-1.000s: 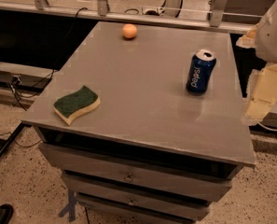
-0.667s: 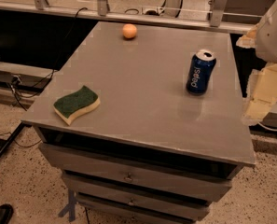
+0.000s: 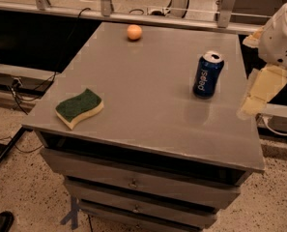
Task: Move pepsi can near orange
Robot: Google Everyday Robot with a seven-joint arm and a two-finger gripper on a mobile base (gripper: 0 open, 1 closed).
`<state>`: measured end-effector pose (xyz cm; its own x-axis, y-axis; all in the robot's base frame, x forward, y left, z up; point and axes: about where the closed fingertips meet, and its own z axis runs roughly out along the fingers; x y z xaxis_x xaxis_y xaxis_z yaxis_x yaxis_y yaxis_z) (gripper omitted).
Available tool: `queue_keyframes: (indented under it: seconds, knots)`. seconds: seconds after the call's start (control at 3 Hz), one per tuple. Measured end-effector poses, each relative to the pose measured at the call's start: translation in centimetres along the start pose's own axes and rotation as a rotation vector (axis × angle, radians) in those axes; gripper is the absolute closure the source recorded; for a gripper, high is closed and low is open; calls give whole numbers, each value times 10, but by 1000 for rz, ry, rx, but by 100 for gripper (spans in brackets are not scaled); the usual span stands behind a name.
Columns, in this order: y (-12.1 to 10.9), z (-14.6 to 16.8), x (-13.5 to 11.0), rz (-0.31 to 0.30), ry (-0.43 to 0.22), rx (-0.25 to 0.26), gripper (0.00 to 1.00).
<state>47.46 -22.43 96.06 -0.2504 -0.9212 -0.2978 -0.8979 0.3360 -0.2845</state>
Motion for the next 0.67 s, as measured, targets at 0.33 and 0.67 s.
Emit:
queue_keyframes:
  seconds: [0.33, 0.67]
  knots:
    - [-20, 21, 4, 41, -62, 24, 0]
    - [-38, 44, 8, 101, -155, 29, 0]
